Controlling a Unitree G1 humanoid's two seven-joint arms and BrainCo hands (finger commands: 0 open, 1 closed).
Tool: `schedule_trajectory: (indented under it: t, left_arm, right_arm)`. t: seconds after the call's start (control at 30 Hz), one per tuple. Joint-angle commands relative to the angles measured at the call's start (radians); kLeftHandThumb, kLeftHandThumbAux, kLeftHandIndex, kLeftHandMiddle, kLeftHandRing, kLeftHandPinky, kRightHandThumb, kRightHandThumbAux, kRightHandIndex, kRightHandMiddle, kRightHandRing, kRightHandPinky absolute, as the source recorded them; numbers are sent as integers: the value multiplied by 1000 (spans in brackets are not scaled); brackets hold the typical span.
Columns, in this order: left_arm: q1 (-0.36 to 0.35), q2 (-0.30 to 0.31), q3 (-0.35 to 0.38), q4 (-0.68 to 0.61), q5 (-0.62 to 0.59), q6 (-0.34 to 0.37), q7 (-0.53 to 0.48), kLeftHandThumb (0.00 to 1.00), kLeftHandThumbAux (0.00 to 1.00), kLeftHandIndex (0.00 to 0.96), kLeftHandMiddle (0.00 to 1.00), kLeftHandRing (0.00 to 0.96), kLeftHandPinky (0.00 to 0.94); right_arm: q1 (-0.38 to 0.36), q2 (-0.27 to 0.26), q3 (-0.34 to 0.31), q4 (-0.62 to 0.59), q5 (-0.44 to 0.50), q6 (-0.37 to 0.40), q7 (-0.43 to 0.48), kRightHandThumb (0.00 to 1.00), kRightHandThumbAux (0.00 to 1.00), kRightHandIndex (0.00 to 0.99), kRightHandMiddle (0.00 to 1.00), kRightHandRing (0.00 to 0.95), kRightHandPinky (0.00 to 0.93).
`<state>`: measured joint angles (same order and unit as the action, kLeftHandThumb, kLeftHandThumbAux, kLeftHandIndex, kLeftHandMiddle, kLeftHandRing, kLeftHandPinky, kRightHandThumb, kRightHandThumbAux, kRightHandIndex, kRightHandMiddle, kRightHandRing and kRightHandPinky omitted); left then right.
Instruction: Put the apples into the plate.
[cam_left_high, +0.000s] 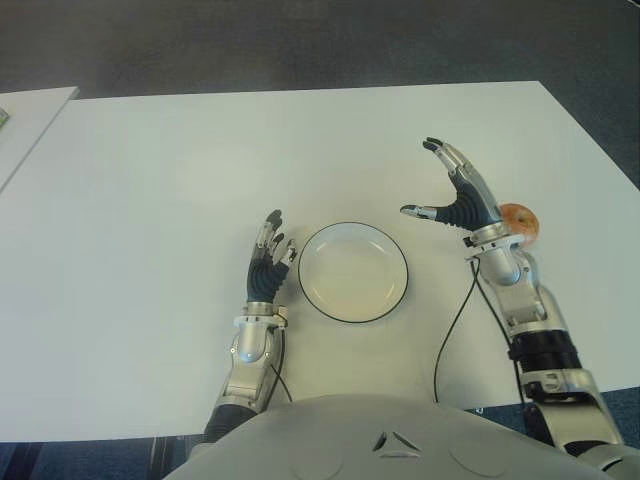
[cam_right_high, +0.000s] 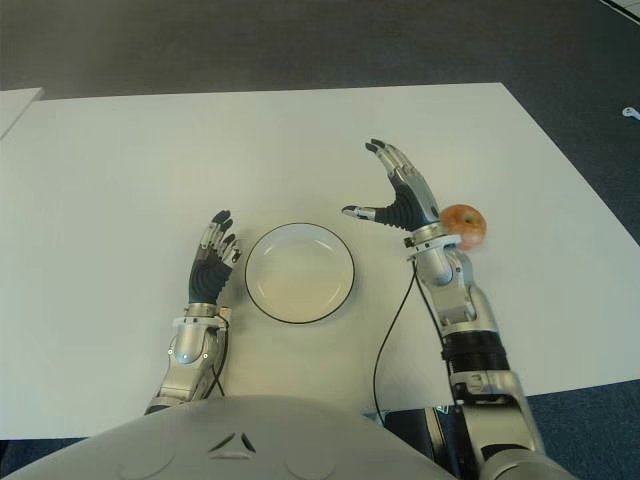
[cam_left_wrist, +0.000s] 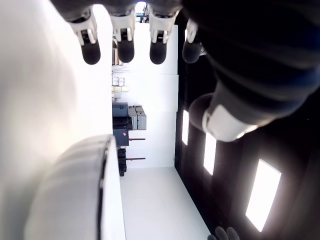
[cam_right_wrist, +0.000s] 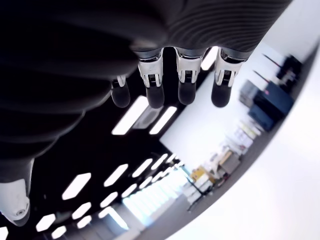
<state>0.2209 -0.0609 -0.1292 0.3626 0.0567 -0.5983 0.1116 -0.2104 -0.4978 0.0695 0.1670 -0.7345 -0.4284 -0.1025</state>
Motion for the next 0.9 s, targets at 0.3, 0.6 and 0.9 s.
schedule_trajectory:
  t: [0.3,0.6,0.9]
  left_arm:
    - [44,-10,11,117,19,10,23,0,571,0,0,0,0]
    - [31,-1,12,125,42,43,45,0,606,0,0,0,0]
    - [21,8,10,147,47,30,45,0,683,5,0,0,0]
  right_arm:
    - [-184,-237,125,-9,-319,40,25,332,461,0,0,0,0]
    - [-245,-288,169,51,-360,48,-9,316,422,0,0,0,0]
    - [-326,-325,225,212,-393,34,-73,259,352,0,0,0,0]
